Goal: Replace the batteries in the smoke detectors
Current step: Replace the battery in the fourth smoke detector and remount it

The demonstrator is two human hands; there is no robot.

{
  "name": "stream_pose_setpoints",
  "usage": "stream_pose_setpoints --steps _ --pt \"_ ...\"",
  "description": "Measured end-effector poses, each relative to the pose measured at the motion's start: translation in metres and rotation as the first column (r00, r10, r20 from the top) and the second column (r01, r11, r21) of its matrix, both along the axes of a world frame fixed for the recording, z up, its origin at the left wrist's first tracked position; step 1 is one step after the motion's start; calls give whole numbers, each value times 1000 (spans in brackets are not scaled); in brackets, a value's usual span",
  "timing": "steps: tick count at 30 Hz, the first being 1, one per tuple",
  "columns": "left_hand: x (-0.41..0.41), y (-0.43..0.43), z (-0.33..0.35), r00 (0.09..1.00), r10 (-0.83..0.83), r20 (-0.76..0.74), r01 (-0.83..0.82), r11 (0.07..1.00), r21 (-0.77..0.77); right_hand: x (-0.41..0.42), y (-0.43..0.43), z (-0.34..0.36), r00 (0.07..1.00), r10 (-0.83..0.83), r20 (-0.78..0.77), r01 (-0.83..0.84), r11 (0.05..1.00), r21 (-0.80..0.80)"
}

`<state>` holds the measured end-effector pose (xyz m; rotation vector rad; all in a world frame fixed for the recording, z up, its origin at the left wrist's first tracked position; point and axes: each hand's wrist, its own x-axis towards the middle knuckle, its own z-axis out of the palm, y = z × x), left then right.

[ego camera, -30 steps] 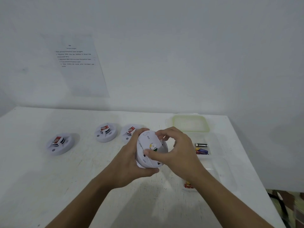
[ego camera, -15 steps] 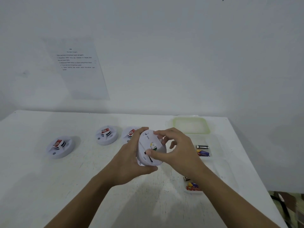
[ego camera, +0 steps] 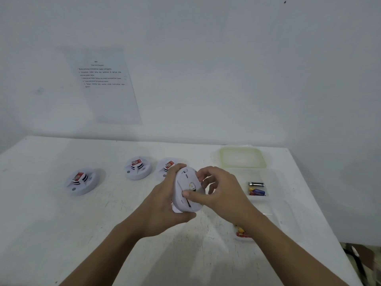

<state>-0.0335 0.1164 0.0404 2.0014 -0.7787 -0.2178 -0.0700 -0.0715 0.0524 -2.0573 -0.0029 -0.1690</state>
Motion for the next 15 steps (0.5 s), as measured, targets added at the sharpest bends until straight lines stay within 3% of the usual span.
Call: stream_pose_setpoints --steps 7,12,15 --pt "-2 2 4 998 -52 -32 50 998 -45 -3 3 4 992 -13 124 30 990 -135" --pt "0 -1 3 999 -30 -35 27 997 -79 -1 0 2 988 -37 151 43 998 -37" --pt "-1 2 4 999 -10 -42 7 997 -78 -1 -4 4 988 -68 137 49 989 139"
